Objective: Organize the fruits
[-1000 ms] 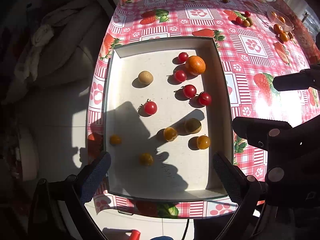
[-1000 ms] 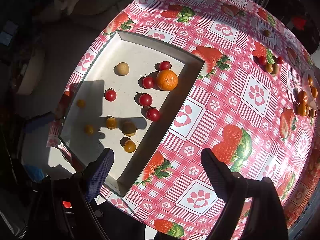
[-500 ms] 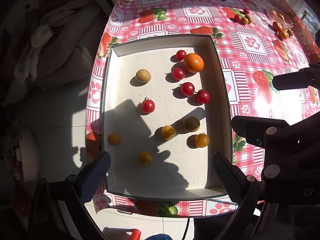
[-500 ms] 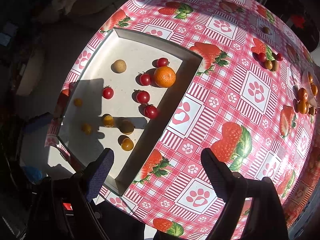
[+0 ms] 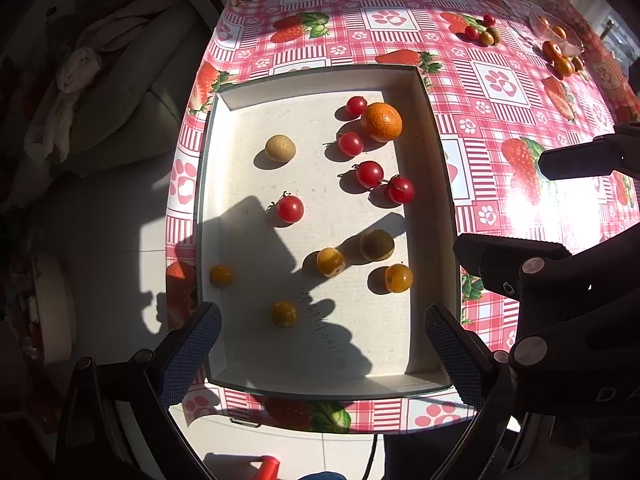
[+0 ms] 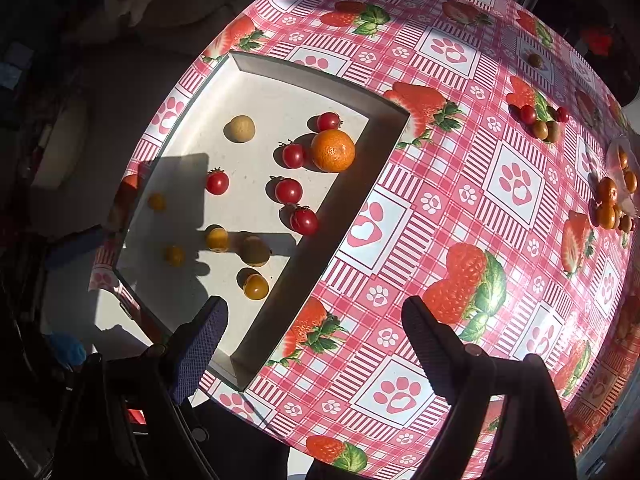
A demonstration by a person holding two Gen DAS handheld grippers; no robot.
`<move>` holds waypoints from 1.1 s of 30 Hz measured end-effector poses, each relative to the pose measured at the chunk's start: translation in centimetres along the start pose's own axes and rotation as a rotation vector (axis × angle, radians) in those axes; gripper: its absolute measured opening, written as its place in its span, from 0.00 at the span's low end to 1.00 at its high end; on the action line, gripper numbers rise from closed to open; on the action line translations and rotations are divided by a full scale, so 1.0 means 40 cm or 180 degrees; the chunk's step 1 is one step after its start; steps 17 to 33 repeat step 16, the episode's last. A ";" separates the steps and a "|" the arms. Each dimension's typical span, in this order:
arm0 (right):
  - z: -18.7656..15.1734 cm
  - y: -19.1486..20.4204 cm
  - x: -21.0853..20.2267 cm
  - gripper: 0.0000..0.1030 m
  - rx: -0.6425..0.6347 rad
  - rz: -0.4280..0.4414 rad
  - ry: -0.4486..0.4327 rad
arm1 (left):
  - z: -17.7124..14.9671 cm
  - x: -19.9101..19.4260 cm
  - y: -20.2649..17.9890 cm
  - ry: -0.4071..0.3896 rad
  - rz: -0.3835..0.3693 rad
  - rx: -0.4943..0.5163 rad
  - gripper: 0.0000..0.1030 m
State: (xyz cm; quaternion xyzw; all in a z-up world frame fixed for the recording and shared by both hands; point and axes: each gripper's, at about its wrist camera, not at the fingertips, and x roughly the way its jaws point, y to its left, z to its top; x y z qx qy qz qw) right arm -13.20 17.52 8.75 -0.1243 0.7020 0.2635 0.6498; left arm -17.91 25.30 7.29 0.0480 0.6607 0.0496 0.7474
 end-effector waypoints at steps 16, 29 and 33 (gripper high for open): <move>-0.001 0.006 0.006 0.88 -0.0011 0.0009 -0.0003 | 0.001 0.007 0.011 0.0020 -0.0089 -0.0100 0.99; -0.001 0.006 0.006 0.88 -0.0011 0.0009 -0.0003 | 0.001 0.007 0.011 0.0020 -0.0089 -0.0100 0.99; -0.001 0.006 0.006 0.88 -0.0011 0.0009 -0.0003 | 0.001 0.007 0.011 0.0020 -0.0089 -0.0100 0.99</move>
